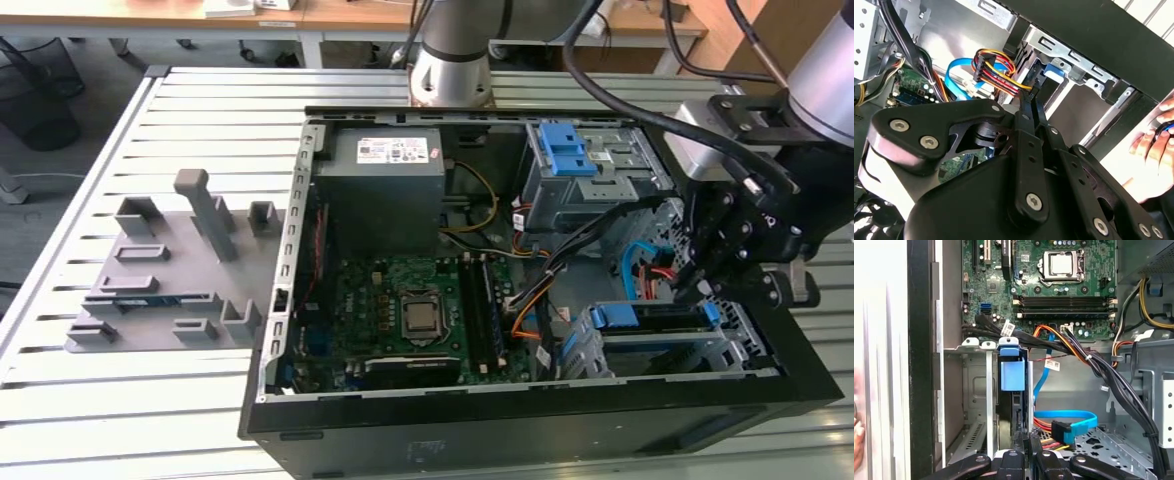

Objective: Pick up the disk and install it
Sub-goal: 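Insert the first disk wire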

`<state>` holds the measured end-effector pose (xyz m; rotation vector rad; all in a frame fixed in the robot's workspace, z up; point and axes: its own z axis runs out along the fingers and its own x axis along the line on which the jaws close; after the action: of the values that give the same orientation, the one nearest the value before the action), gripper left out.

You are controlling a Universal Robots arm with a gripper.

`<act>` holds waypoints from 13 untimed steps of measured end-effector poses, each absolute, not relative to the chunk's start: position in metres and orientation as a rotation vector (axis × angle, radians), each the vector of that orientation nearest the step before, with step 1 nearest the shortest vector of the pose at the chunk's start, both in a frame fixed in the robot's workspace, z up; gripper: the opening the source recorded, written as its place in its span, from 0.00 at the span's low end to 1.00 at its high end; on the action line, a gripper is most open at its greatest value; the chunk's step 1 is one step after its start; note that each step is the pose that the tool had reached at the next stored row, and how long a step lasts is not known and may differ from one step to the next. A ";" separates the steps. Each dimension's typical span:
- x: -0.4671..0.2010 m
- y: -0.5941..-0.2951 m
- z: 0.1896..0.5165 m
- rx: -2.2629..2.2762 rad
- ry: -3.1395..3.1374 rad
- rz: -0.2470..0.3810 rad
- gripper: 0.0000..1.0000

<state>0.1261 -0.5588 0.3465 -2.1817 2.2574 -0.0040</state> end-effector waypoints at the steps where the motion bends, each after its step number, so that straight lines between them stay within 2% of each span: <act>1: 0.126 -0.559 0.346 -2.183 2.256 -0.004 0.16; 13: 0.124 -0.559 0.341 -2.221 2.218 -0.004 0.16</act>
<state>0.1241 -0.5589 0.3411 -2.2209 2.2181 -0.0040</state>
